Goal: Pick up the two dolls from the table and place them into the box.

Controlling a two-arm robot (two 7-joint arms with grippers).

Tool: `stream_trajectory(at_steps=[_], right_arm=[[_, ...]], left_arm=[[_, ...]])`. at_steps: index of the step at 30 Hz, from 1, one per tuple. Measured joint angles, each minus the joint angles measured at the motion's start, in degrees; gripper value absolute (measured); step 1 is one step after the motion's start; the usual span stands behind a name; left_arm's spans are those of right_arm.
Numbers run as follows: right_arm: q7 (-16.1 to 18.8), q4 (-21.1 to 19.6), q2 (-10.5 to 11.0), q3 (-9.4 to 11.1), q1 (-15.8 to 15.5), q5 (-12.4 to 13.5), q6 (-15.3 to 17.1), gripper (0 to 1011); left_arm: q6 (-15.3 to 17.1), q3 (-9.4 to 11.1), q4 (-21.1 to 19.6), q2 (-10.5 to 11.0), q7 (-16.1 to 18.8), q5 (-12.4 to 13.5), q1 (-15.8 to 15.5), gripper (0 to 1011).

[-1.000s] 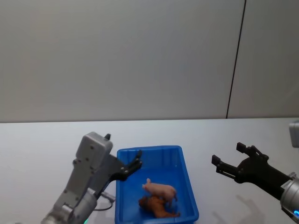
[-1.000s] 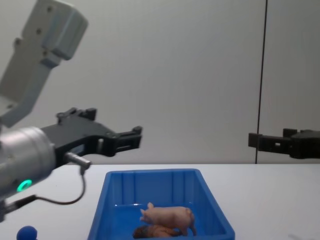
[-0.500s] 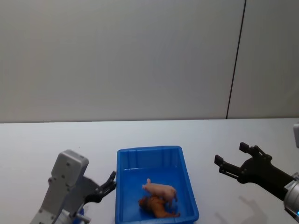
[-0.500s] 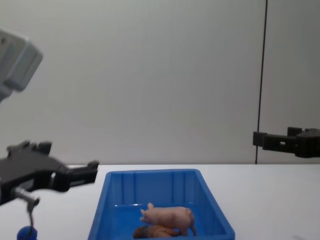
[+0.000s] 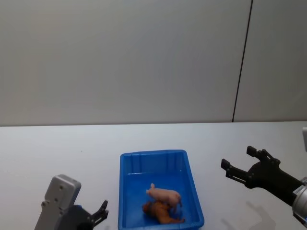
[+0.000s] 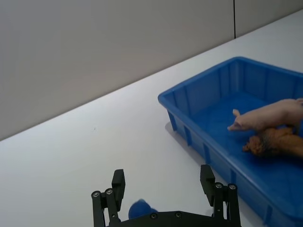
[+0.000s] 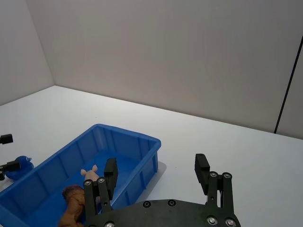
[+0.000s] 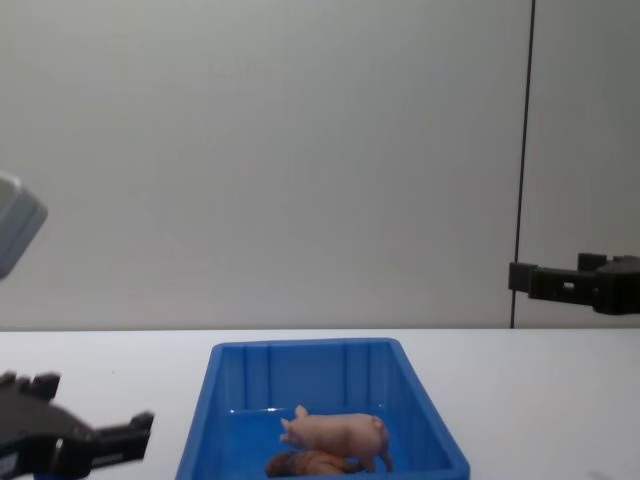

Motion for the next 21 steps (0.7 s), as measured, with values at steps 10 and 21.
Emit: stream_trajectory(at_steps=[10, 21], right_arm=[[0.00, -0.05, 0.04, 0.04, -0.04, 0.06, -0.05, 1001], [0.00, -0.05, 0.08, 0.05, -0.07, 0.06, -0.06, 1001]], left_arm=[[0.30, -0.29, 1.51, 0.49, 0.54, -1.41, 1.69, 1003], [-0.08, -0.84, 3.67, 0.45, 0.47, -1.78, 2.07, 1003]])
